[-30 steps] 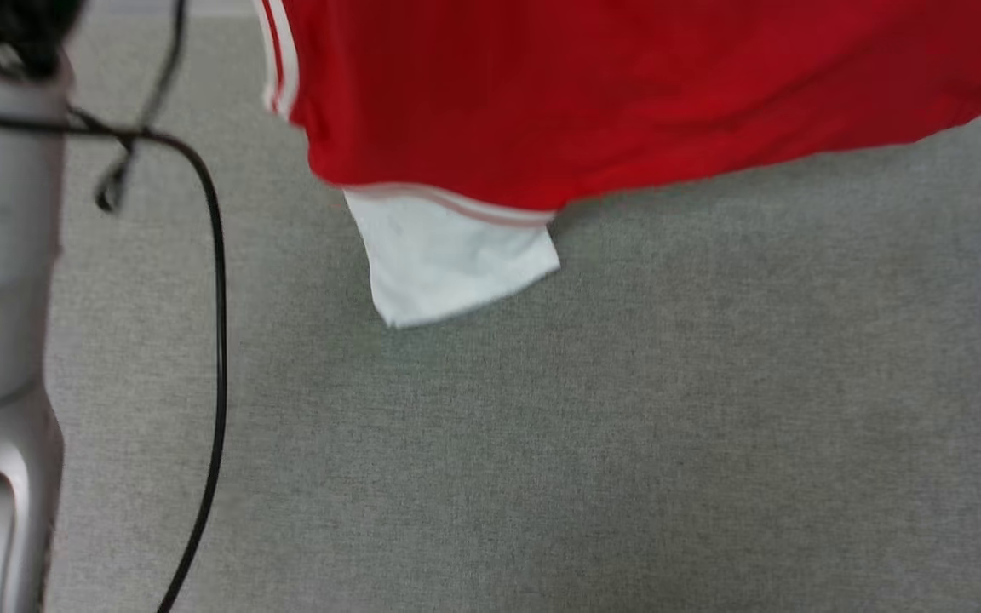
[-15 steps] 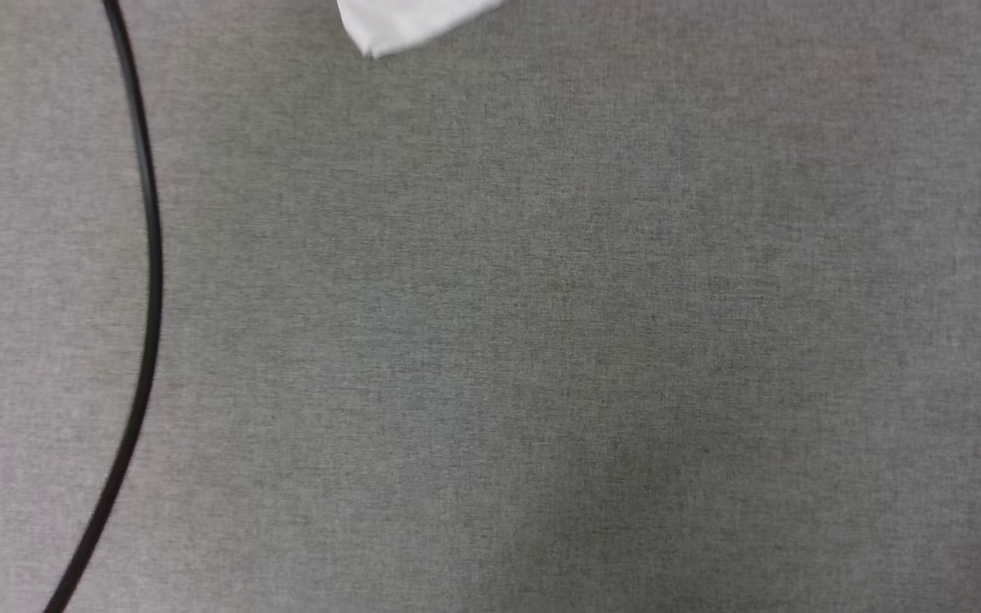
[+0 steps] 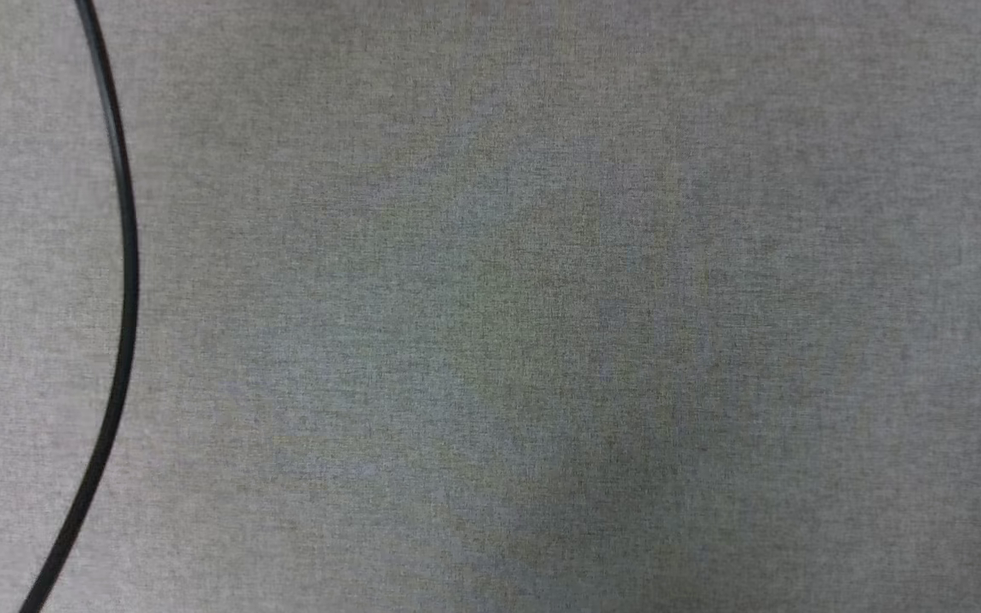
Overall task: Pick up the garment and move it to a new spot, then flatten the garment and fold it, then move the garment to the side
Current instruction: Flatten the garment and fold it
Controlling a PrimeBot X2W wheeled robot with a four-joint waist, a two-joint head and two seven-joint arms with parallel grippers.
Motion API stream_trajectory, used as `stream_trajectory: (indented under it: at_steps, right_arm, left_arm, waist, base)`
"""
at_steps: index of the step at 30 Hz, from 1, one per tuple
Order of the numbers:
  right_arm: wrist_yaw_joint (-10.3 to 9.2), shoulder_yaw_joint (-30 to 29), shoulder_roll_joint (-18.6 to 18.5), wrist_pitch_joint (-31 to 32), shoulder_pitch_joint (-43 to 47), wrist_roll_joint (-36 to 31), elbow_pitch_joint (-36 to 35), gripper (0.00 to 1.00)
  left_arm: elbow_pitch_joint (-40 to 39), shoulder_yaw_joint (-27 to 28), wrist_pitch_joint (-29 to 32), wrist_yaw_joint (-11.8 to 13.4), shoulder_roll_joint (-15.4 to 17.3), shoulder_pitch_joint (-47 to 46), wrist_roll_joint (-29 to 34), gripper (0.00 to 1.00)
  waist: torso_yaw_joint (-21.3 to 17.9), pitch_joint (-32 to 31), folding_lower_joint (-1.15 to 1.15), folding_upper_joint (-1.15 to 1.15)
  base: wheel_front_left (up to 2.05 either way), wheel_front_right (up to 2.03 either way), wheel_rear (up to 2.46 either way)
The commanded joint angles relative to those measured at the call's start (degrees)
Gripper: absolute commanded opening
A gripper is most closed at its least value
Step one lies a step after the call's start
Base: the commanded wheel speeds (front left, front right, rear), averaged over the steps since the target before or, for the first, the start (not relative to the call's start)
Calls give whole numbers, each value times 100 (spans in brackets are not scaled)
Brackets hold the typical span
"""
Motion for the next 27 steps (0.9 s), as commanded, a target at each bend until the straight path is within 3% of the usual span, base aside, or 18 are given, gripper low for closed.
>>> stream_trajectory:
  at_steps: [1, 8, 16, 21, 27]
  right_arm:
    - [-7, 106, 7, -115, 126, 68, 148, 0]
    - [-7, 624, 33, -476, 729, 455, 452, 0]
    - [-7, 1285, -150, -777, 1862, 1041, 284, 0]
    - [-7, 1626, -291, -846, 2543, 1263, 115, 0]
    - [-7, 2068, -538, -872, 3718, 1645, -224, 0]
  left_arm:
    - [81, -74, -98, -4, 72, 234, -102, 0]
    - [63, -451, -376, -5, 309, 1044, -399, 0]
    - [-438, -699, -561, 3, 583, 2468, -526, 0]
    - [-931, -668, -589, 161, 774, 3420, -537, 0]
    - [-1888, -620, -600, 561, 961, 5186, -743, 0]
  waist:
    - [7, 39, -1, 0]
    - [4, 5, -1, 0]
    - [7, -392, -1, 0]
    - [-28, -708, -1, 0]
    - [-22, -1303, -1, 0]
  base:
    - [0, 0, 0]
    - [0, 0, 0]
    - [0, 0, 0]
    - [0, 0, 0]
    - [0, 0, 0]
